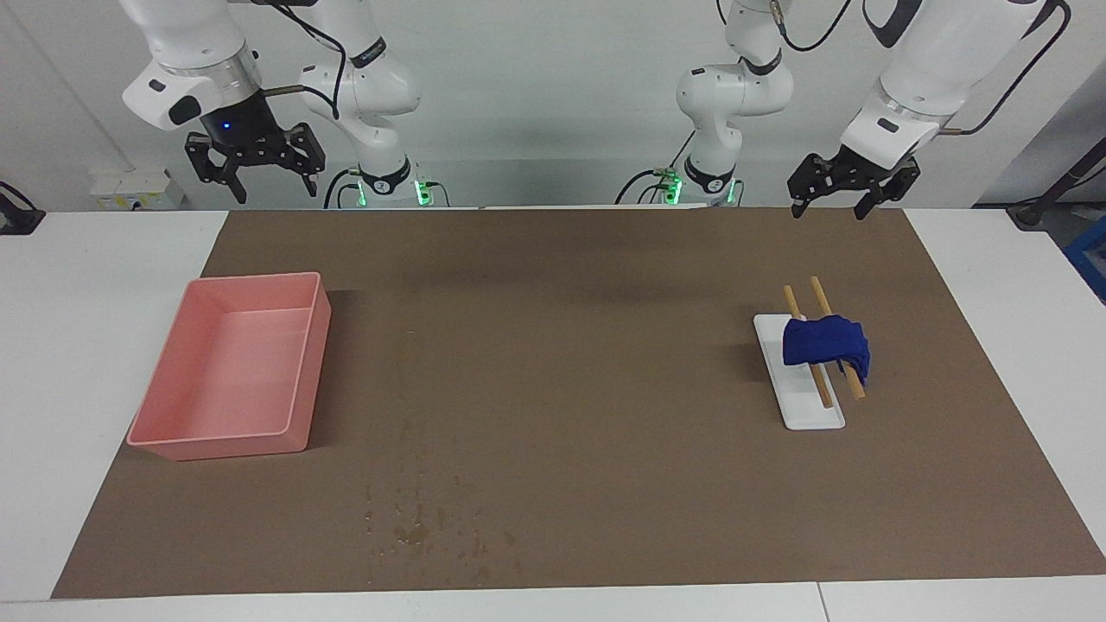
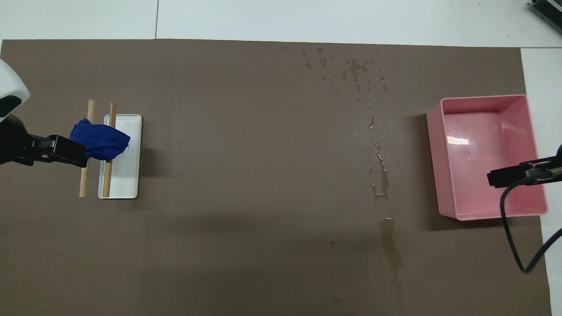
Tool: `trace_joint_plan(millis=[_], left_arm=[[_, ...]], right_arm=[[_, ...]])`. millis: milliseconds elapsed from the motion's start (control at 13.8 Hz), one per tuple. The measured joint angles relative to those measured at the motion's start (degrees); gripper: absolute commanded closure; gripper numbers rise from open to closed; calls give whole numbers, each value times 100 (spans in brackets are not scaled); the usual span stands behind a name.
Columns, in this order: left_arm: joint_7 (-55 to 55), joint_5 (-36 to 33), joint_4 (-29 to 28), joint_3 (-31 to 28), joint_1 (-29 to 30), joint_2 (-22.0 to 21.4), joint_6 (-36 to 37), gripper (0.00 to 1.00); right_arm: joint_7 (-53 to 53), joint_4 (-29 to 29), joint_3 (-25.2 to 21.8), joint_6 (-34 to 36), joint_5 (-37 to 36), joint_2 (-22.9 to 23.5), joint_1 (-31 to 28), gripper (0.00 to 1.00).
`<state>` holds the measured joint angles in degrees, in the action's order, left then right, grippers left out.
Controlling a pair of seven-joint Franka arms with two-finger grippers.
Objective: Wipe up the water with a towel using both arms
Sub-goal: 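Grasp the blue towel on the white tray with the left gripper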
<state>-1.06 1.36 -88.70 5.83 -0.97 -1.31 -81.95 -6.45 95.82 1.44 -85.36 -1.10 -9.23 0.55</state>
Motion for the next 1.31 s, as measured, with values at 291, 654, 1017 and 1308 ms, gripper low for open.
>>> trace_joint_plan(millis=[291,654,1017,1308], left_arm=[[0,0,-8,0,3,0,-122,0],[-13,-9,-892,-18,281,-145,-1623,0],[-181,-227,-2080,-39,700,128,-3693,0],[-602,-321,-2271,-7,700,679,-4662,0]], right_arm=[[0,1,134,19,37,-31,10,0],[-25,1,147,19,47,-33,10,0],[-200,1,147,19,75,-44,9,0],[592,57,83,17,995,-54,-17,0]])
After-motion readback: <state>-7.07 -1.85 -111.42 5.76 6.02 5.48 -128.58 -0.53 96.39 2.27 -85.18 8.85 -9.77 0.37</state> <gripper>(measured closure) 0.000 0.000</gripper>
